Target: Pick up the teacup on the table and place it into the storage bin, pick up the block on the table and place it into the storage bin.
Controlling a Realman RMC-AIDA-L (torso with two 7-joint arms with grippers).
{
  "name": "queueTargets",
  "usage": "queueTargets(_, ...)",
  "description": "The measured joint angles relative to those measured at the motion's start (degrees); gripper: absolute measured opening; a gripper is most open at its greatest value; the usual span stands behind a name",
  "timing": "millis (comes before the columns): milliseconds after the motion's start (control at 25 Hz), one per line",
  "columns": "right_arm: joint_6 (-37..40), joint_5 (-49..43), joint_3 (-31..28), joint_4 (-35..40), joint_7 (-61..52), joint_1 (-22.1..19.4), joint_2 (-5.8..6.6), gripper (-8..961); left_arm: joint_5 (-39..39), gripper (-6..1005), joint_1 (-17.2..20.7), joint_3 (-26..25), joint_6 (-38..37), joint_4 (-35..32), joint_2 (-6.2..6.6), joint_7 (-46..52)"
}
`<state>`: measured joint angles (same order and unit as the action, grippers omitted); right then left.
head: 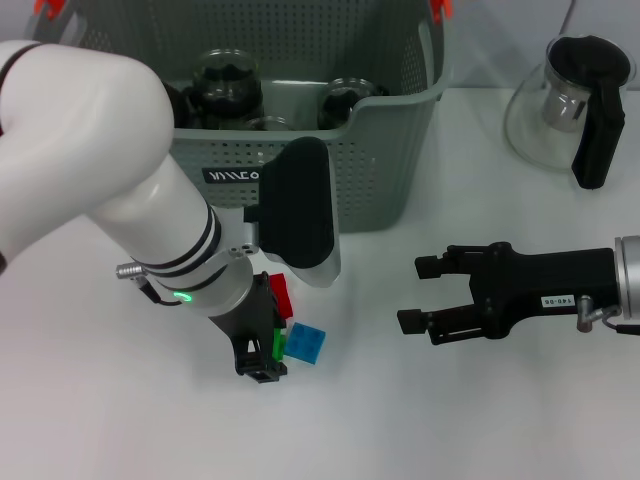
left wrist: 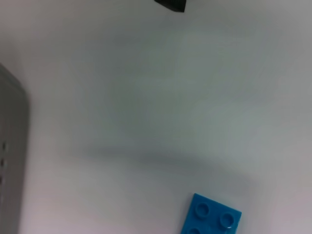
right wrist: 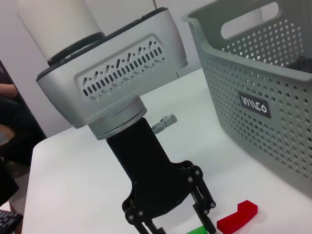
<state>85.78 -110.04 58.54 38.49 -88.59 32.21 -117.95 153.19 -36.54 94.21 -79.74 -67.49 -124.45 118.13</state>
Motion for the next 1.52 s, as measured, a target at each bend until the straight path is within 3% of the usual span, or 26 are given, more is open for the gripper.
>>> queueTargets(280, 0.19, 0.0, 0.0, 0.0, 0.0, -0.31, 0.0, 924, 0.0, 535, -0.67, 1.13, 0.62, 1.33, 0.0, 0.06)
queueTargets(800, 0.12, 0.06, 0.0, 0.0, 0.41, -0.41, 0.0, 925, -0.08, 418, -0.82, -0.81, -2.09, -1.6, 0.05, 0.13)
queueTargets(960, 0.33, 0.09, -0.19, 0.0, 0.49, -0.51, 0.04, 925, -1.27, 409, -0.18, -9.7, -9.84, -9.3, 0.07, 0.06)
queueTargets(1080, 0.79, 0.08, -0.57, 0.01, 0.5, -0.5, 0.06, 925, -5.7, 412, -0.92, -23.5, -17.8, -16.81, 0.19, 0.02)
queueTargets(1200, 0.89, 0.07, -0.61, 0.17, 0.52, -0.48, 0.08, 925, -11.33, 415, -4.32, -38.47, -24.31, -20.88, 0.5, 0.72)
queueTargets(1320, 1.23, 0.05, -0.62, 0.2, 0.53, -0.27, 0.09, 925, -15.55, 418, -8.19, -49.81, -25.02, -21.81, 2.09, 2.94)
queueTargets(1520, 1.69, 0.02, -0.62, 0.31, 0.53, -0.14, 0.09, 925, -17.07, 423, -11.02, -51.07, -14.34, -15.44, 5.42, 5.64)
